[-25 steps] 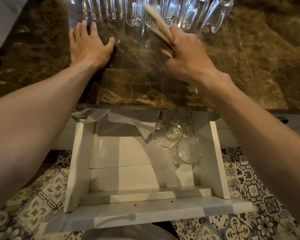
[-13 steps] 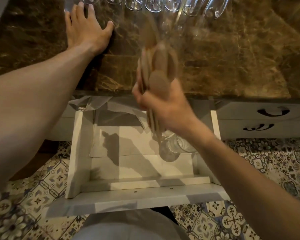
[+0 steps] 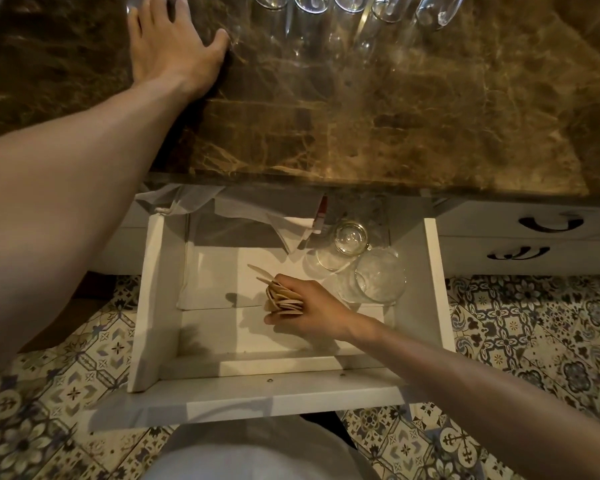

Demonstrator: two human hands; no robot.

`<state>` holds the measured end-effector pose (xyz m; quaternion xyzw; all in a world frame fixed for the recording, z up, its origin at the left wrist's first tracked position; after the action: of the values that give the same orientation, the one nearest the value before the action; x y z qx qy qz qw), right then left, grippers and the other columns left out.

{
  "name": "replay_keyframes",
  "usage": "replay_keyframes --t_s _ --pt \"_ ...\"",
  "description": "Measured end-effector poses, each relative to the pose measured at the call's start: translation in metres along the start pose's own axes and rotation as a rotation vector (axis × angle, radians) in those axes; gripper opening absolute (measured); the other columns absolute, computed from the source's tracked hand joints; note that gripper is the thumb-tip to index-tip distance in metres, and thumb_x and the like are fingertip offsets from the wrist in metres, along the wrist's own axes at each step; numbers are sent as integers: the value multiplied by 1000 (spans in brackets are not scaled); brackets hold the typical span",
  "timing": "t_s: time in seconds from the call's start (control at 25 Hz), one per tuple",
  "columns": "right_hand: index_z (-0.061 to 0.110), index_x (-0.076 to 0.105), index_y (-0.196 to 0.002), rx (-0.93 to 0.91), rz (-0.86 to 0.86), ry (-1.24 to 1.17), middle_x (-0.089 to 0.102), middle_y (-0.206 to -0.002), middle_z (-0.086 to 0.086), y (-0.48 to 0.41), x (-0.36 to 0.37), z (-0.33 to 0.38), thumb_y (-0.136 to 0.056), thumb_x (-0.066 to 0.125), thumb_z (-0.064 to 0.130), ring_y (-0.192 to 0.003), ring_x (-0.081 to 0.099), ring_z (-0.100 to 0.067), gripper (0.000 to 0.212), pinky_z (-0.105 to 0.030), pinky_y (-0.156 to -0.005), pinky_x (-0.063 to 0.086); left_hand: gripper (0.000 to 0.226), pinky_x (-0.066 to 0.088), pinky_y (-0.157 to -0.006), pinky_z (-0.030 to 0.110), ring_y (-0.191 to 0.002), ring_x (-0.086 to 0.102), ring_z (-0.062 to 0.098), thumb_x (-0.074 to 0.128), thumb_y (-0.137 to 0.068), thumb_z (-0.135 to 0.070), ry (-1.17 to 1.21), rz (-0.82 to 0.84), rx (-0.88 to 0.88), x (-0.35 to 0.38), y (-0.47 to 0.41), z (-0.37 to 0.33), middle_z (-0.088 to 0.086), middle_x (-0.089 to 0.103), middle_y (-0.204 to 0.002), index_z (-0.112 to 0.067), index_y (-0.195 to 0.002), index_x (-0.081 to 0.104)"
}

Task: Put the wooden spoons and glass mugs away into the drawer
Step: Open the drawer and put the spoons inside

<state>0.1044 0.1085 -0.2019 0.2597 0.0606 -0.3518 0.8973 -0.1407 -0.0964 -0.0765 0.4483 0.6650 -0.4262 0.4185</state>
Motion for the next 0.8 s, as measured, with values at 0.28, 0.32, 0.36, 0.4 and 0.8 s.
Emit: replay_keyframes --t_s 0.28,0.32,0.36,0.4,0.8 --pt "26 57 -101 101 134 328 69 -94 6 3 3 -44 -79 70 27 -86 62 -13 25 -28 -76 49 73 23 -114 43 -137 27 32 32 -87 -64 29 13 -28 -3 5 0 13 32 -148 -16 -142 35" --pt "25 57 -104 112 172 392 70 -98 2 4 5 -47 -81 69 30 -89 63 -16 26 -31 -77 49 73 24 -114 44 -137 27 32 32 -87 -65 34 18 -33 -3 6 0 13 33 -148 -16 -141 35" --pt "25 55 -106 119 212 465 70 -100 0 7 6 -50 -83 67 32 -90 62 -19 26 -32 -77 48 74 25 -113 44 -137 28 32 32 -87 -65 40 19 -37 -3 6 0 13 33 -148 -16 -141 36" --pt "24 53 -108 125 256 544 69 -102 -2 9 7 -52 -85 65 32 -91 61 -21 27 -32 -77 48 74 26 -112 44 -136 29 32 32 -86 -66 46 19 -42 -3 6 0 13 34 -147 -16 -140 37" --pt "4 48 -128 393 377 1269 60 -124 -19 63 -34 -99 -96 44 1 -110 61 -33 33 -39 -93 51 77 44 -97 46 -123 45 33 33 -79 -74 123 -9 -114 -2 8 7 14 48 -133 -15 -125 48"
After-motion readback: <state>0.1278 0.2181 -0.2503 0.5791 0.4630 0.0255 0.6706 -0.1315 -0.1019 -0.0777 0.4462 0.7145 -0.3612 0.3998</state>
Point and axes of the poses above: each hand's wrist, its own y-axis away from the middle knuckle, its own x-axis out of the palm, z = x × y, the point moved 8 cm from there along -y, towards the middle knuckle
